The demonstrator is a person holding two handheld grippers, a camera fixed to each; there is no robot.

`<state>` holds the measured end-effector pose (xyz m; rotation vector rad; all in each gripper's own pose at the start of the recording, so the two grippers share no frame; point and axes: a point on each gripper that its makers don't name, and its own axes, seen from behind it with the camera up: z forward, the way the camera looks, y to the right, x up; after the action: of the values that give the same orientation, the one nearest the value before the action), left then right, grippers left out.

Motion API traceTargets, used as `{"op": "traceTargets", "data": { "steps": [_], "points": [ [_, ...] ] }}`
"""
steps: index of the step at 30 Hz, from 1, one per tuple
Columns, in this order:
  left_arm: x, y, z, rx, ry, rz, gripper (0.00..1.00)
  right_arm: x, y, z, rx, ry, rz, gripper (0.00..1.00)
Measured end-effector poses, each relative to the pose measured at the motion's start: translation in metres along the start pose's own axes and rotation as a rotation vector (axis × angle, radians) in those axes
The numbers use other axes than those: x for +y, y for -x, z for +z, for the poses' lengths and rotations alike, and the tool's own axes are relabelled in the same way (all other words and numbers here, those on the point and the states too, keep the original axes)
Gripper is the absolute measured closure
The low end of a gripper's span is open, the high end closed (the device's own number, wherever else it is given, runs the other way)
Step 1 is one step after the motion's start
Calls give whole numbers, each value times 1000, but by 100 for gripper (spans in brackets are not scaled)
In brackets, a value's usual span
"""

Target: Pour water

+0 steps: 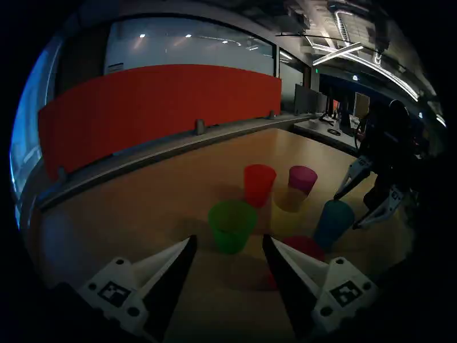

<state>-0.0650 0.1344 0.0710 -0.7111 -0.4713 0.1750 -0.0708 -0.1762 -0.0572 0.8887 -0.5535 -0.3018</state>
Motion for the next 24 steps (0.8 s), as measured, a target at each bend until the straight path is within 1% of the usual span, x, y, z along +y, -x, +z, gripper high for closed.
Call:
{"op": "traceTargets", "data": {
  "steps": [12,19,24],
  "points": [
    [1,5,14,-28,16,2,16,-1,4,22,-9,-12,6,1],
    [3,7,22,-41,30,3,15,-1,6,32,-14,-16,0,1],
    [2,9,26,-54,35,5,16,-1,10,36,-23,-18,-2,10]
  ]
}}
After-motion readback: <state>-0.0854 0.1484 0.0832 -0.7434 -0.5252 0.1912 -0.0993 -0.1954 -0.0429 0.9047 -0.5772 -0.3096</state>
